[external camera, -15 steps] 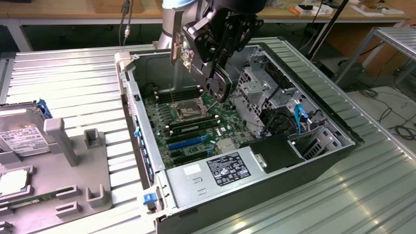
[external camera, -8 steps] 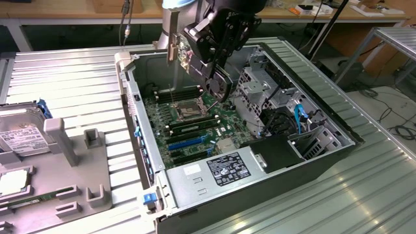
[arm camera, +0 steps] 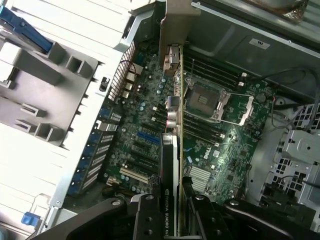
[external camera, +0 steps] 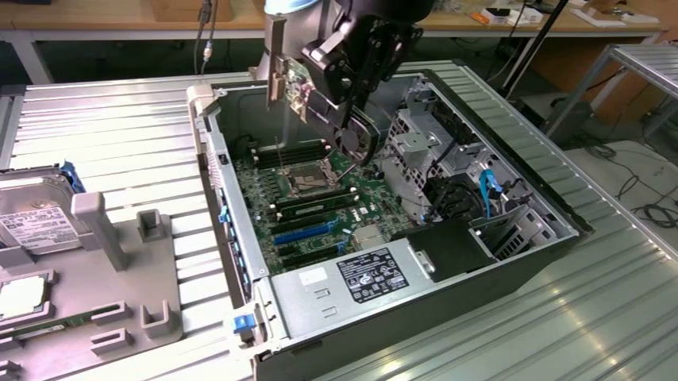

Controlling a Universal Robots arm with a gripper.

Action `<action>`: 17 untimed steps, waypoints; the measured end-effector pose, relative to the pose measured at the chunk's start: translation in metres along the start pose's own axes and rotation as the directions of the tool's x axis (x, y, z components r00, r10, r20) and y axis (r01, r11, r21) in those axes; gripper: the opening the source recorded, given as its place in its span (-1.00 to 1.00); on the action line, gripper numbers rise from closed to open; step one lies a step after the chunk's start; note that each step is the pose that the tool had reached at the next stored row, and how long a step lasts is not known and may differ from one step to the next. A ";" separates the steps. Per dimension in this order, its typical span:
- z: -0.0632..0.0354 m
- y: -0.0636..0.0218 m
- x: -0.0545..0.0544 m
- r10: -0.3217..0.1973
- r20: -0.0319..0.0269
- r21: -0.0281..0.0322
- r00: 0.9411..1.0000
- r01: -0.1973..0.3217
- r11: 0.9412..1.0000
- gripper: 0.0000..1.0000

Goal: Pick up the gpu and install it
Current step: 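Insert the gpu into the slot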

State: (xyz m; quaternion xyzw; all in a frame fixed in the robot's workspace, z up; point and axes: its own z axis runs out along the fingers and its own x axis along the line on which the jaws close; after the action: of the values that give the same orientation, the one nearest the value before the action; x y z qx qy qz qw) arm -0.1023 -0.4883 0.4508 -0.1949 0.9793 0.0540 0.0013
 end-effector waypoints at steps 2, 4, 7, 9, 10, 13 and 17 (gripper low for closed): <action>0.0000 0.0000 0.000 -0.022 -0.002 -0.001 1.000 0.022 1.000 -0.46; 0.0000 0.0000 0.000 -0.042 -0.004 -0.001 0.999 0.042 0.999 -0.46; 0.0000 0.0000 0.000 -0.064 -0.007 -0.002 0.998 0.064 0.998 -0.46; 0.0000 0.0000 0.000 -0.076 -0.008 -0.002 0.997 0.076 0.997 -0.46; 0.0000 0.0000 0.000 -0.084 -0.009 -0.002 0.996 0.084 0.997 -0.46; 0.0000 0.0000 0.000 -0.116 -0.012 -0.003 0.993 0.116 0.993 -0.46; 0.0000 0.0000 0.000 -0.143 -0.015 -0.005 0.990 0.143 0.990 -0.46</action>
State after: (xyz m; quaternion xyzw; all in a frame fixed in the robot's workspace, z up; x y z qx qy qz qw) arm -0.1023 -0.4883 0.4508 -0.2649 0.9628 0.0540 -0.0026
